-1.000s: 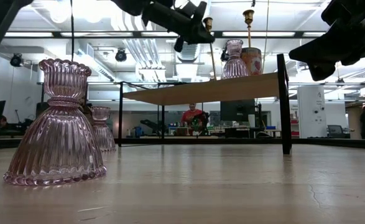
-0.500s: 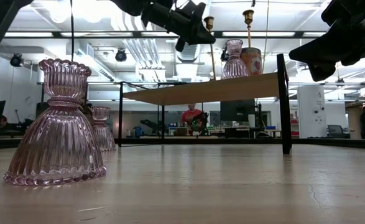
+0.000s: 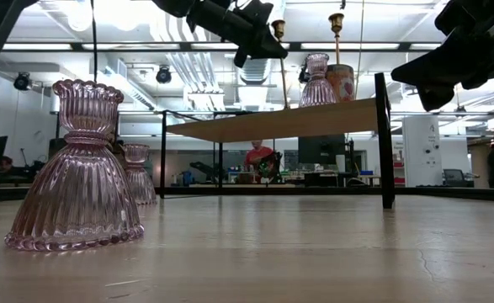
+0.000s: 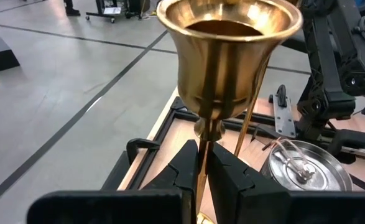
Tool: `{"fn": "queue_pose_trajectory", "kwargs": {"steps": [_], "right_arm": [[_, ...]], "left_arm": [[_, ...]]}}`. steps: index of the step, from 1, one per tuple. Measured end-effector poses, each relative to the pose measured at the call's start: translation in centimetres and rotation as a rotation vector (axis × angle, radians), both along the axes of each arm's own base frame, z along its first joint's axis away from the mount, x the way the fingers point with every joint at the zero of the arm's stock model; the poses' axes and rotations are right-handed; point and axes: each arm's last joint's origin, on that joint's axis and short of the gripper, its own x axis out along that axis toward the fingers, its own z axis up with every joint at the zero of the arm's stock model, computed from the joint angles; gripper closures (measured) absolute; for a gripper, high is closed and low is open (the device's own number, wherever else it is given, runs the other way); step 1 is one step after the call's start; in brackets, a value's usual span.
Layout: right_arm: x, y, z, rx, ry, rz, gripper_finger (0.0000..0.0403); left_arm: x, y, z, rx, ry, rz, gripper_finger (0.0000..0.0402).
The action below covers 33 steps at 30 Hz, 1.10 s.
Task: Pick & Place candle stick holders
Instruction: Put the right gold candle holder on the shelf aligned with the other gold candle holder, then put the top silver scented candle on the shelf aligned with the other silver scented candle
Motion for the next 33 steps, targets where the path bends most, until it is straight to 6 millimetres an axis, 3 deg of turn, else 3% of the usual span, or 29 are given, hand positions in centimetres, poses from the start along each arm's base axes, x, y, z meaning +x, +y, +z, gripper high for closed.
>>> {"fn": "queue_pose_trajectory", "kwargs": {"steps": [12, 24, 33], "right_arm": [[0.0, 0.0, 0.0, 0.002, -0.001, -0.001, 0.0394], [0.0, -0.1, 0.0, -0.003, -0.001, -0.022, 0.0394], [-0.1, -0.1, -0.2, 0.006, 0.005, -0.024, 0.0394]], "left_arm": [[0.0, 0.0, -0.2, -0.003, 0.010, 0.000, 0.0369], [-0.2, -0.1, -0.9, -0.055, 0.083, 0.004, 0.0259], [-3.1, -2.0, -0.1, -0.099, 0.254, -0.018, 0.0224]]}}
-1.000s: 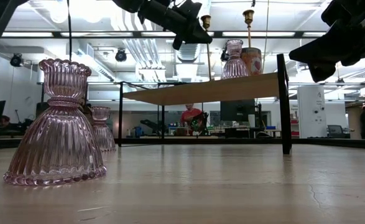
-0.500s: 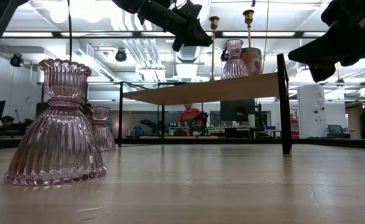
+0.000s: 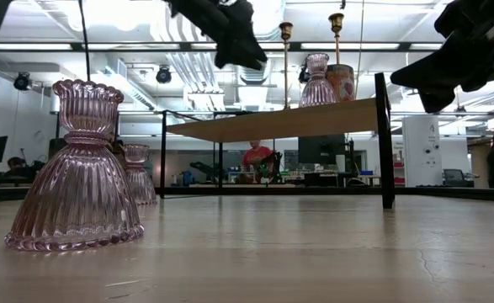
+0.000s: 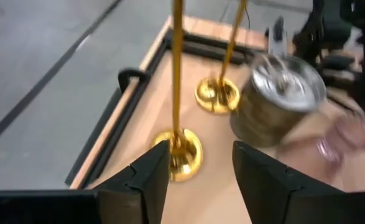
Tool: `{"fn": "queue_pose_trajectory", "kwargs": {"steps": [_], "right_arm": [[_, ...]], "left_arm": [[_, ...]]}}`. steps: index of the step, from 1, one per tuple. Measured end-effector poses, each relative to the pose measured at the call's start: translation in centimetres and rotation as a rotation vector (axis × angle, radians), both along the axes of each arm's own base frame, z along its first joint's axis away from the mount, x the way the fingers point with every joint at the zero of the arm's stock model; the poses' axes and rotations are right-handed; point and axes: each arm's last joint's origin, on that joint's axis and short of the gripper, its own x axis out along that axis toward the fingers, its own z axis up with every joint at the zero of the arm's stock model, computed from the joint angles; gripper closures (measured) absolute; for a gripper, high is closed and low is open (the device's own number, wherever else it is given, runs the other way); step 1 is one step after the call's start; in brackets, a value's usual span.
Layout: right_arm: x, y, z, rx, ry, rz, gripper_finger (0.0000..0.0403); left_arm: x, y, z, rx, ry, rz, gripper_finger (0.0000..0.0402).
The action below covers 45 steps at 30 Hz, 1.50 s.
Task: Pick & Place candle stick holders
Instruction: Put the top silver scented candle on the shelf aligned with the other silver scented candle
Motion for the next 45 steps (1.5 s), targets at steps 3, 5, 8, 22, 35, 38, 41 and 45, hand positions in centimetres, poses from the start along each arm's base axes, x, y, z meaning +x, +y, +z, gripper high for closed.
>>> {"fn": "queue_pose_trajectory", "kwargs": {"steps": [3, 5, 8, 22, 35, 38, 41, 45], "right_arm": [[0.0, 0.0, 0.0, 0.001, 0.001, 0.000, 0.0394], [0.0, 0.0, -0.1, 0.004, 0.001, -0.001, 0.0394], [0.0, 0.0, -0.1, 0.017, 0.000, -0.003, 0.0394], [0.0, 0.0, -0.1, 0.023, -0.002, -0.006, 0.0394], [0.0, -0.1, -0.1, 0.034, -0.011, -0.039, 0.0394], [0.0, -0.2, 0.0, 0.035, -0.014, -0.057, 0.0394], [0.0, -0.2, 0.0, 0.038, -0.014, -0.063, 0.0394], [0.0, -0.2, -0.1, 0.042, -0.015, -0.064, 0.0394]], "left_arm": [[-1.2, -1.0, 0.9, 0.025, 0.027, -0.022, 0.0227], [-2.1, -1.9, 1.3, 0.032, 0.038, -0.040, 0.0233], [-3.3, -3.8, 1.3, 0.028, 0.044, -0.072, 0.0247], [-12.5, -15.2, -1.7, 0.041, -0.099, -0.376, 0.0393], [-16.7, -17.8, -6.7, -0.102, -0.114, -0.380, 0.0388], [-16.4, -18.3, -7.8, -0.116, -0.133, -0.398, 0.0388], [-16.2, -18.7, -8.6, -0.107, -0.173, -0.428, 0.0389], [-16.6, -19.0, -9.3, -0.068, -0.207, -0.461, 0.0390]]}}
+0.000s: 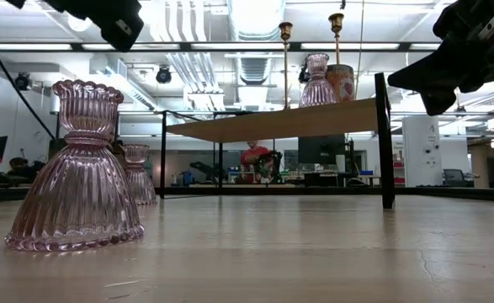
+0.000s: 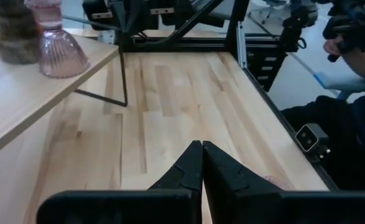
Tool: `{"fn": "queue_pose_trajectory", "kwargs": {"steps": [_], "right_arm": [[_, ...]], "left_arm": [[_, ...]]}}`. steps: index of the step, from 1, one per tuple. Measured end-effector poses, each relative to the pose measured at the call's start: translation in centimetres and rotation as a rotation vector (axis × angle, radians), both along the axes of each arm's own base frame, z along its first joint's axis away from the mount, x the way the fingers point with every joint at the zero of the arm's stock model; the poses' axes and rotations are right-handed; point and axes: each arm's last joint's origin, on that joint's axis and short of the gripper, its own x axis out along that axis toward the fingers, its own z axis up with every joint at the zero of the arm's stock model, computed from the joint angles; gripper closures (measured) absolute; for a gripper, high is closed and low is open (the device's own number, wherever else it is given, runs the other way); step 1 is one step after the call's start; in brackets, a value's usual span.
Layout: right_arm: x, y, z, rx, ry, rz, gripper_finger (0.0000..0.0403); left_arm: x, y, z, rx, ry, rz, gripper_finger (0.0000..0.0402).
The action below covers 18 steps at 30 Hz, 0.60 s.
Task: Pick & Place candle stick holders
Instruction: Put the top silver scented candle on the shelf aligned with the other silver scented candle
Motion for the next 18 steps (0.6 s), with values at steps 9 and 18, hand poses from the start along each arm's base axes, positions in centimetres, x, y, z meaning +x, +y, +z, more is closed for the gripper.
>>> {"fn": "queue_pose_trajectory", "kwargs": {"steps": [9, 18], "right_arm": [[0.0, 0.0, -0.1, -0.002, 0.004, 0.000, 0.0394], [-0.2, -0.1, -0.6, 0.001, 0.014, -0.015, 0.0394]], "left_arm": [[-3.8, 0.6, -1.1, -0.006, -0.119, 0.022, 0.0390], [-7.6, 1.3, -3.7, -0.024, -0.241, 0.051, 0.0390]]}}
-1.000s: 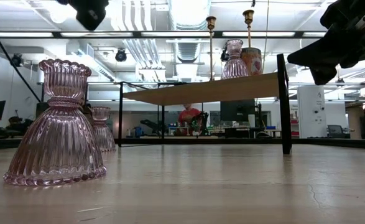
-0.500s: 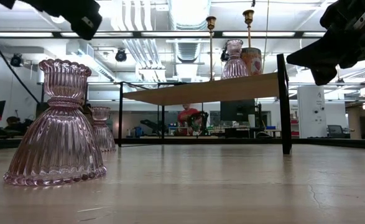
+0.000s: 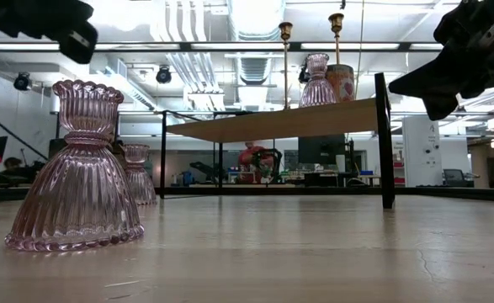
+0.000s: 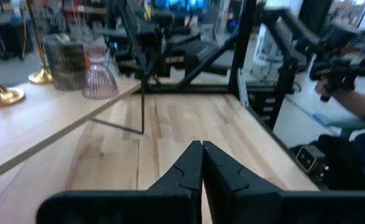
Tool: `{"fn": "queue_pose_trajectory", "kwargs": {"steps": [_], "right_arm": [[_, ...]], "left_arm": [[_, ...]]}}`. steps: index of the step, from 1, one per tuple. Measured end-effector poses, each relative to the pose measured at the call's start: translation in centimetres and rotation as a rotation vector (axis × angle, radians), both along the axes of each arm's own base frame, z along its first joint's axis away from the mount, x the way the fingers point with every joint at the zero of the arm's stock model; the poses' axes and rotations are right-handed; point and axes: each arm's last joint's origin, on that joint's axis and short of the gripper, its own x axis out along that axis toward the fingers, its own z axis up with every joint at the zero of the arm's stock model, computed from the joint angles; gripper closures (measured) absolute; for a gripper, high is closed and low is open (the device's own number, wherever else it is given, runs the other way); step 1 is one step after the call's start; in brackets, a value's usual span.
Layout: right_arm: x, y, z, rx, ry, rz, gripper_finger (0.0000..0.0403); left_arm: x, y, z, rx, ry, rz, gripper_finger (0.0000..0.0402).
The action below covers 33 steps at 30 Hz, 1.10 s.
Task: Pick & Place candle stick holders
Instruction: Put the top silver scented candle on the shelf aligned with the other silver scented candle
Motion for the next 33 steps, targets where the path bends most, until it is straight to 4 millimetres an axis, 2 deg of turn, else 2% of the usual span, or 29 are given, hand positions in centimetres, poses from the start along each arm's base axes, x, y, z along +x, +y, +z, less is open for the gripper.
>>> {"fn": "queue_pose_trajectory", "kwargs": {"steps": [11, 24, 33], "right_arm": [[0.0, 0.0, 0.0, -0.004, -0.001, -0.012, 0.0394], [0.0, 0.0, 0.0, -0.006, 0.000, -0.012, 0.0394], [0.0, -0.1, 0.0, -0.007, -0.001, -0.016, 0.0394]], "left_arm": [[-3.7, 0.6, -1.5, -0.017, -0.078, 0.006, 0.0390], [-2.8, 0.5, -2.0, -0.086, -0.012, 0.049, 0.0390], [-2.3, 0.5, -2.4, -0.112, -0.045, 0.059, 0.0390]]}}
